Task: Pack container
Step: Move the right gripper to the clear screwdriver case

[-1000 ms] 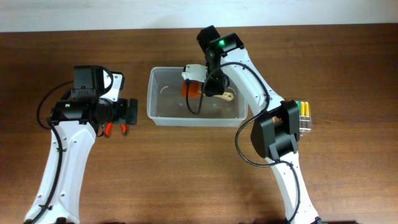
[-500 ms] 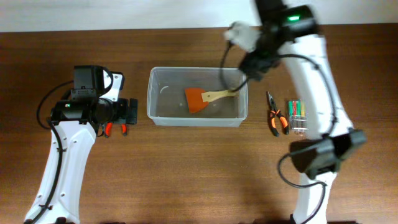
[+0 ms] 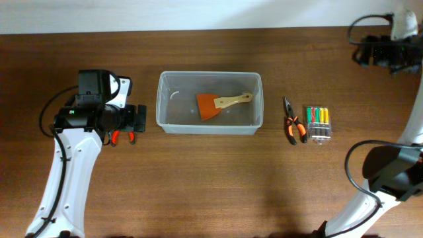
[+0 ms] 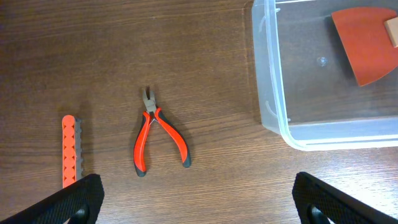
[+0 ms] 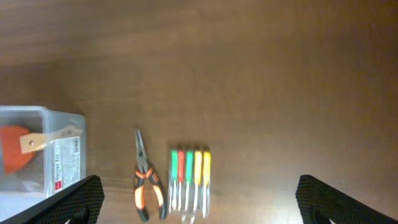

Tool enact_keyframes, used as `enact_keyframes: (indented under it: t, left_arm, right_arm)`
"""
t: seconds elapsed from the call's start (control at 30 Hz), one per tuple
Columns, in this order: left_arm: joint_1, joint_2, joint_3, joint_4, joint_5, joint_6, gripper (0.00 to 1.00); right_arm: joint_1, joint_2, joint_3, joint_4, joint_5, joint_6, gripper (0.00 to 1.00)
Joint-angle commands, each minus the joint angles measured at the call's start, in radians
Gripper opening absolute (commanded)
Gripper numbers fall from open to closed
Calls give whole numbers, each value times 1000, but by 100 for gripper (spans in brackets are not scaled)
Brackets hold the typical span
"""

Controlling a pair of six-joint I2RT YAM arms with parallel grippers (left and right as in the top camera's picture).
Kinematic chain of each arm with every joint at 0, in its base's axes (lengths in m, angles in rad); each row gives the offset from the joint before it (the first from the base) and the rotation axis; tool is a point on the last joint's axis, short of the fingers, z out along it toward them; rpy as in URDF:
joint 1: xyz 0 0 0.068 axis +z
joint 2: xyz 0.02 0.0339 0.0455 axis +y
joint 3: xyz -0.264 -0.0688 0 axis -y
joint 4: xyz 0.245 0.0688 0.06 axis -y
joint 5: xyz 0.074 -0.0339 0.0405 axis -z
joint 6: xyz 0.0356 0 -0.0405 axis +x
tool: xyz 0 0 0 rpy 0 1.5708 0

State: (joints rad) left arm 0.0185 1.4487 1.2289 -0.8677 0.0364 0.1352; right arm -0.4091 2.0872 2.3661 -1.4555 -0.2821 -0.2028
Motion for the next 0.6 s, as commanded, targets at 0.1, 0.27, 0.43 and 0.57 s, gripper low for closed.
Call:
enact_keyframes:
  t: [0.1,0.27,0.43,0.57]
  left_arm:
    - [4,2,16,2,-3,17,99]
    - [4,2,17,2,-3,17,99]
    - [4,2,17,2,-3,17,99]
    - [4,2,17,2,-3,17,99]
  right_arm:
    - [13,58,-243,39,50,134,99]
    - [63,59,-399,163,183,65,98]
    - [106,63,-488,235,182,23,98]
    - [135,64,-539,283,183,-8,98]
